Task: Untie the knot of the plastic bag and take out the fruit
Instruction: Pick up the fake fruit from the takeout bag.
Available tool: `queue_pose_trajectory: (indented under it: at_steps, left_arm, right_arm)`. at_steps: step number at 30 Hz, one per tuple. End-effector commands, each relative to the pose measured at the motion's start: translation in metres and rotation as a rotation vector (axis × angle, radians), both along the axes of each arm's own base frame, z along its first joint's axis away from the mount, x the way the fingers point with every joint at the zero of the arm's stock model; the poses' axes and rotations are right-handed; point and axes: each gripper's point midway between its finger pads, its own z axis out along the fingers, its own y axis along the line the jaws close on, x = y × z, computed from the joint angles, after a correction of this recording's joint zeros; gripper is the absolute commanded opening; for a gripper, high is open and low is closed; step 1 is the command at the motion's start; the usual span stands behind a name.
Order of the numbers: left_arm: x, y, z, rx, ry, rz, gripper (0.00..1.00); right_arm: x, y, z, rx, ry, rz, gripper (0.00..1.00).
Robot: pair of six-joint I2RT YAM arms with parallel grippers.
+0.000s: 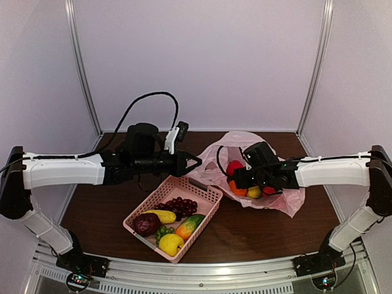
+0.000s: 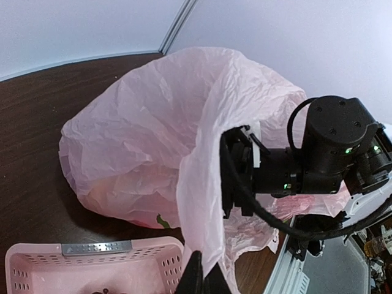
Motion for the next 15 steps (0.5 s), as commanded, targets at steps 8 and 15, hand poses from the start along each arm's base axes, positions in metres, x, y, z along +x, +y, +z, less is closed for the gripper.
queue_pose_trajectory:
  at_steps: [8,15]
  left_arm:
    - [0.009,0.001,0.014,-0.004,-0.048,0.043,0.2]
    - [0.009,0.004,0.017,-0.004,-0.056,0.053,0.41]
  right_arm:
    - [0.007,0.011,-0.04,-0.054,0.112,-0.033,0.77]
    - [0.009,0.015,-0.062,-0.089,0.16,-0.036,0.82]
